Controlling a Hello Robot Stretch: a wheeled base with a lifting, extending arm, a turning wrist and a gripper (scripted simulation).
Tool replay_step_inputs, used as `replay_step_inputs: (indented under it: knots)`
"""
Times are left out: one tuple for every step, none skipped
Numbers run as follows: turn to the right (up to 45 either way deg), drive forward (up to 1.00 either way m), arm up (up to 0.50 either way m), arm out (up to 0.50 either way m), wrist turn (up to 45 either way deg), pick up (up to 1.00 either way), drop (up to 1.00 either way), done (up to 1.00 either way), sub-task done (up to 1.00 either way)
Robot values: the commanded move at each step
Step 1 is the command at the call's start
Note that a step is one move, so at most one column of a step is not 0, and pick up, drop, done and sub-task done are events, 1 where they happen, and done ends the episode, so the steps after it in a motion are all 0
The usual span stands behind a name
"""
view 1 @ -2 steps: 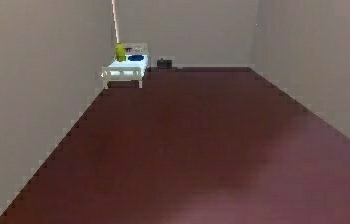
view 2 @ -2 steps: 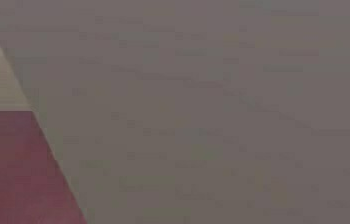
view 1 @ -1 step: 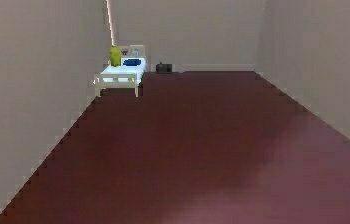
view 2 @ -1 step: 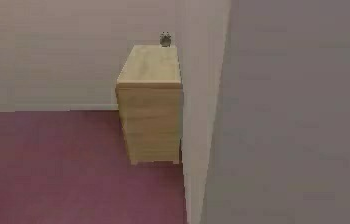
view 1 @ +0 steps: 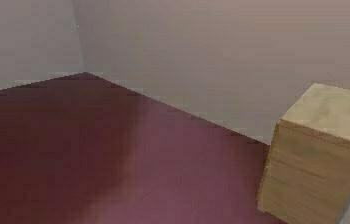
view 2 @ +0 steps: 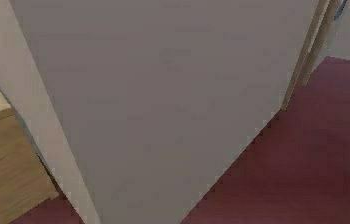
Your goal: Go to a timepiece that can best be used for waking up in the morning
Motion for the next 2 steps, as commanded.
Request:
replay_step_inputs:
  knots:
    - [3.0, 0.0, 0.0, 0.0, 0.0, 0.0, 0.0, 0.0, 0.0]
    - [0.0, 1.0, 0.0, 0.0, 0.0, 0.0, 0.0, 0.0, 0.0]
